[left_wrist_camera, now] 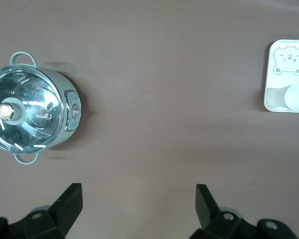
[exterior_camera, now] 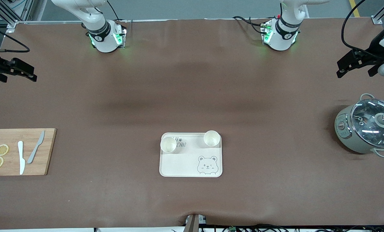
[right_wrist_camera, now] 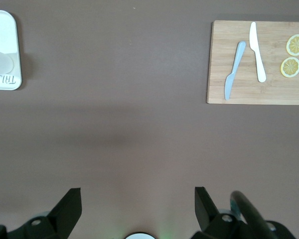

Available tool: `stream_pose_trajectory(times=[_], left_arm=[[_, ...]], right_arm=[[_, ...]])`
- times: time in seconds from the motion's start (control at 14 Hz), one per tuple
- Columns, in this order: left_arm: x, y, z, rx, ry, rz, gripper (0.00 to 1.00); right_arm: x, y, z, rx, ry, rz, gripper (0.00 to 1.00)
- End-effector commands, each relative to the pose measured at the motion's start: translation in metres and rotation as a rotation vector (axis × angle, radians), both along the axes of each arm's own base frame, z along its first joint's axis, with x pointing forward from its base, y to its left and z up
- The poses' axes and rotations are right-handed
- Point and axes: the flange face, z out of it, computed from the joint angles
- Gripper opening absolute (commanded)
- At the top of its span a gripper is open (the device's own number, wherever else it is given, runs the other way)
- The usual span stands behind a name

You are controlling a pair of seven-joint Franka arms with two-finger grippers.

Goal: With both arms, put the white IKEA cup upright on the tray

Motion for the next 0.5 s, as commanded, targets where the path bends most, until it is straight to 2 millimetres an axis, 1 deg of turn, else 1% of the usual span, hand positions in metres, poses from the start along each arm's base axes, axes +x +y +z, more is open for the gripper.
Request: stream_pose_trajectory(times=[0.0,0.07,0.43], left_arm=[[-0.0052,-0.0013,0.0065,-0.017,0.021,-0.015,1.00],[-0.0061,-0.0006,0.0056,-0.018,0.030,-0.012,1.00],[-0.0060,-0.0019,0.0015,-0.015,0.048,-0.004,1.00]], right_arm=[[-0.0045,-0.0001,0.0075,-0.006,-0.006,0.008,1.00],[-0.0046,0.0023,0.0074,-0.006,-0.004,0.013,1.00],[-0.0046,0.0023,0.0073,-0.006,-0.004,0.013,1.00]])
